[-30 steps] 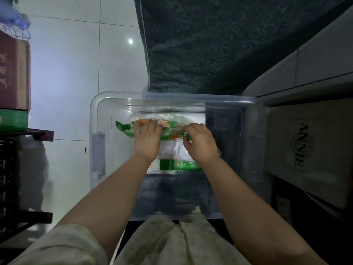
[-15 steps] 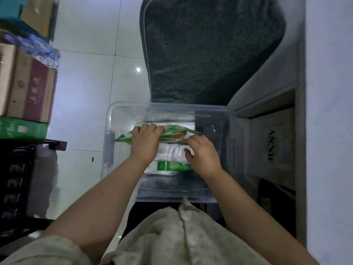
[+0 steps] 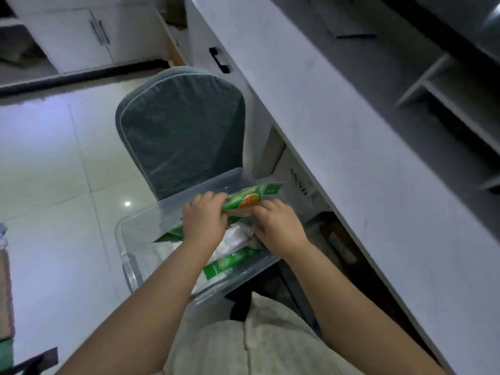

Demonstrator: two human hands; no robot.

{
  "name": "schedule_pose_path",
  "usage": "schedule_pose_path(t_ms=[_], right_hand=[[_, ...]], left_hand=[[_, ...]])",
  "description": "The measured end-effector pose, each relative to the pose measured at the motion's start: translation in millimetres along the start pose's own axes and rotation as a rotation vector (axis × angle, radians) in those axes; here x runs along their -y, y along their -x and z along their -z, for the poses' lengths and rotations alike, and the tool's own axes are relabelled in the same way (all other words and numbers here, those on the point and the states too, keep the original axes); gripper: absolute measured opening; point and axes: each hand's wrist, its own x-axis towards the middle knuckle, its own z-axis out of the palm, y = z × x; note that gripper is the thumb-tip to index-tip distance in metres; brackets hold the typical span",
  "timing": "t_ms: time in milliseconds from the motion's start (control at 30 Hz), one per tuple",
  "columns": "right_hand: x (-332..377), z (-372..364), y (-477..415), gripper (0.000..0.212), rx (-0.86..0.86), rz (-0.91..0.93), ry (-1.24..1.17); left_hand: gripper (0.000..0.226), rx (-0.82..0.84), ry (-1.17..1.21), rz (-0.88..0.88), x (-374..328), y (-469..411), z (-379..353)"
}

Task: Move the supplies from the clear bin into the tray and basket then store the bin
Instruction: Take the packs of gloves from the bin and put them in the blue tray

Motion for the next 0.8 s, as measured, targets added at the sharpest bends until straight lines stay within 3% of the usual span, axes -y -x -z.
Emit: schedule_pose_path(t_ms=[267,533,800], right_hand=[[3,49,166,0.030,-0.197,-0.391,0.105],[-3,117,331,0.028,-0.419,-0.749,0.186],[-17,159,517,0.024,-0.565,-1.025,0.248]], left_hand=[[0.035,0.016,-0.016,-0.511,-88,50,27],[0.032,0.025,0.238,-0.907,-258,126,42],[0.028,0.092,0.298,-1.214,-419,257,20]])
